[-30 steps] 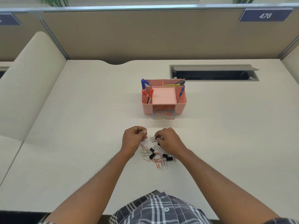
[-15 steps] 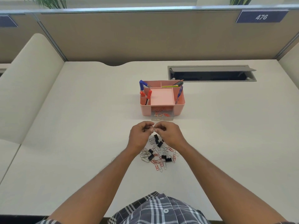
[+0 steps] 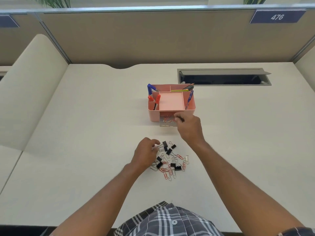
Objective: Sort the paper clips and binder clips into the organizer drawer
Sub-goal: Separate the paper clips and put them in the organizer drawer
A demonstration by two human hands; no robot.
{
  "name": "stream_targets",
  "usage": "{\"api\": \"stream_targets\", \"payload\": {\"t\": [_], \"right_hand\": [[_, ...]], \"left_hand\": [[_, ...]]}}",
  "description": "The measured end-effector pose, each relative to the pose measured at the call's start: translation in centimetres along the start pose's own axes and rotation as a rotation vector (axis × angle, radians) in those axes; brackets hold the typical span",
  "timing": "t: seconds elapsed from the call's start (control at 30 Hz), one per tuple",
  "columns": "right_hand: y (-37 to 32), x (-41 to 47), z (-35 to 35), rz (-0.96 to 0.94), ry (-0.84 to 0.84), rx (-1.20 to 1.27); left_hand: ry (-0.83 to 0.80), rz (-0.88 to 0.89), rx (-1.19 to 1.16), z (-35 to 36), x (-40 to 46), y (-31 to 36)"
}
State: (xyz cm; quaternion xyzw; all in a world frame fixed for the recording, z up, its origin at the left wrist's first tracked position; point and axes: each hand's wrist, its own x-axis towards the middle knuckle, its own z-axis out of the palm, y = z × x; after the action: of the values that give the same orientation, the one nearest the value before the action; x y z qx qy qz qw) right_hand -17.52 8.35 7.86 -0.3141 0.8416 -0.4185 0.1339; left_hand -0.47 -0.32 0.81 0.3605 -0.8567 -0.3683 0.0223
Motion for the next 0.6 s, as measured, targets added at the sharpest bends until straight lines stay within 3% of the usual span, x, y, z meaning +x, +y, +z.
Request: {"api": "stream_targets", "payload": {"t": [0.1,0.23,0.4,0.6], "right_hand": [[1.4,-2.4,-0.1,0.059,-0.048,-0.021],[4.6,-4.9,-0.1,0.183,-0.225,-0.316],[6.9,-7.2,-0.4,0.281,-0.327,-0.524],[6.9,-8.6,1.2,0.278,-0.343,-0.506]], "left_hand": [[0.009,0.111,0.062,0.9,-0.6,-0.3],[0.069,0.287,0.160,1.8,-0.7,0.0],[0.121,0.235,0.194,2.2,-0.6,-0.3],[0.085,0.234,0.241,2.6,-1.6,0.2]]}}
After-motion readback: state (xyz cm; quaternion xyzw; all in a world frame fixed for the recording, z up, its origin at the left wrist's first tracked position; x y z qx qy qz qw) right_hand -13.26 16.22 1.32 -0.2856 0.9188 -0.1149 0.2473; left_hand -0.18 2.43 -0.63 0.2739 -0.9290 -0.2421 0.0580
